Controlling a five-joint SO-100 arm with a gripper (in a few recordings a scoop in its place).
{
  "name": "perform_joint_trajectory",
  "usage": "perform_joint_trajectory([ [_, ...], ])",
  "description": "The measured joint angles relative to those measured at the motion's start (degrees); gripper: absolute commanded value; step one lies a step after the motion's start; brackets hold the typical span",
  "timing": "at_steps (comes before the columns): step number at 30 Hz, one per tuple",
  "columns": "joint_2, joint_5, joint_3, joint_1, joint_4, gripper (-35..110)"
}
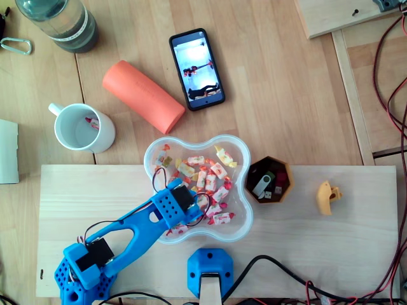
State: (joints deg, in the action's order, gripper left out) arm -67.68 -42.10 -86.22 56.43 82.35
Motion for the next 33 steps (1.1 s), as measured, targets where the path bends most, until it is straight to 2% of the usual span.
perform_joint_trajectory([
  [21,-0.44,0.0,0.0,0.18,0.79,-3],
  [33,-0.44,-0.62,4.48,-0.09,9.14,-3],
])
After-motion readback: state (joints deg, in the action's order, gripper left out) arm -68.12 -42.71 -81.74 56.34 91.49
